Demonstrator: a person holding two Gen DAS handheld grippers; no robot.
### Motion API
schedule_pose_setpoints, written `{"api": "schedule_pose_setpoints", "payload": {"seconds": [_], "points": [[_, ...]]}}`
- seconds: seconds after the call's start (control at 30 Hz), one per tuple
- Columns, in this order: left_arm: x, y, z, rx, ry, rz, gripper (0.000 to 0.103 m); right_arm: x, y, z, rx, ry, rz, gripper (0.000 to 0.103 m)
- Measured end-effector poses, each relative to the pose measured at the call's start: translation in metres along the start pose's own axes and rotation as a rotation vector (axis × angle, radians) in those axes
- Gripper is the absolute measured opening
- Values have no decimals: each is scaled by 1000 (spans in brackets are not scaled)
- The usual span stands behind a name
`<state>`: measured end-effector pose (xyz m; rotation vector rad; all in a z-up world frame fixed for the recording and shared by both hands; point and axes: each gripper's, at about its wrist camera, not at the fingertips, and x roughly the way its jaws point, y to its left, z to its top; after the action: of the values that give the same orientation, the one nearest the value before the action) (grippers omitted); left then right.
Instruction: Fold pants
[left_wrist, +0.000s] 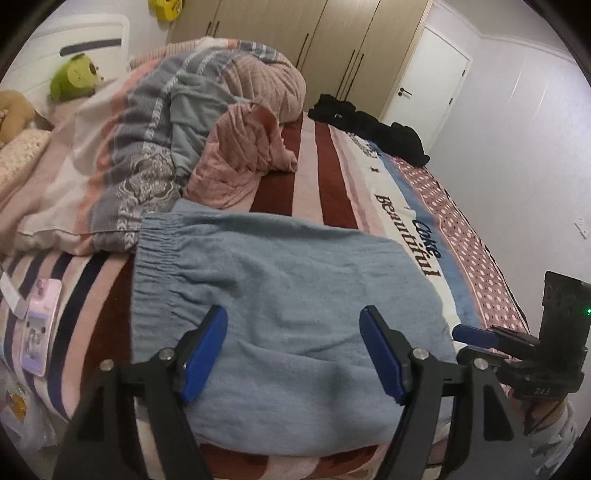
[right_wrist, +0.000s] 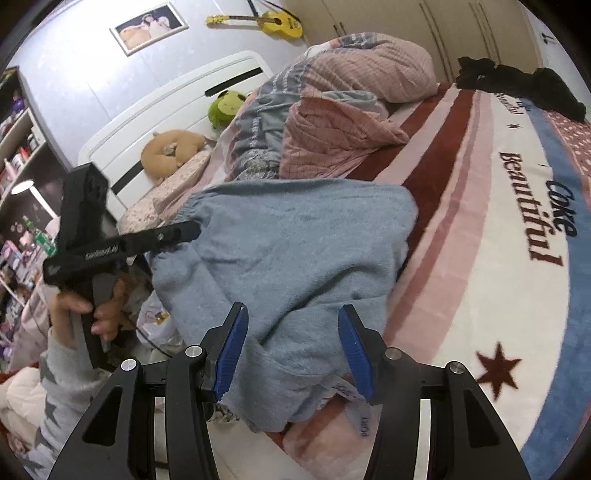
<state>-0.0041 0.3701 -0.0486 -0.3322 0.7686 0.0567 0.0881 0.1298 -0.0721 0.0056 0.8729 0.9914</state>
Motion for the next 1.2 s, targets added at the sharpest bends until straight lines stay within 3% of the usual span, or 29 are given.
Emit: {"api": "schedule_pose_setpoints", "payload": {"seconds": [0.1,0.17,0.3,0.5,0.7,0.83,0.97,1.2], "points": [[-8,-25,-2,28,-44,40,79,-6,-6,0,-5,-4,-41,49],[-14,-51,-6,69,-83,65,81,-15,-11,-3,-9,-18,-60,56],[-27,-104,-13,132,-172,53,90,-48,-22,-16,-24,-71,-120,66],[-48,-196,-36,230,-336,19,102,-124,-46,-46,-11,-171,-261,85],[-57,-268,-68,259,-460,-13,102,-214,-68,-88,-22,-321,-404,102],[-49,-299,-84,250,-477,-22,102,-256,-71,-118,-117,-456,-543,102],[-38,-316,-94,271,-481,-37,102,-275,-74,-139,-178,-564,-614,102],[-22,-338,-102,320,-462,-18,102,-282,-88,-147,-144,-594,-639,102]]}}
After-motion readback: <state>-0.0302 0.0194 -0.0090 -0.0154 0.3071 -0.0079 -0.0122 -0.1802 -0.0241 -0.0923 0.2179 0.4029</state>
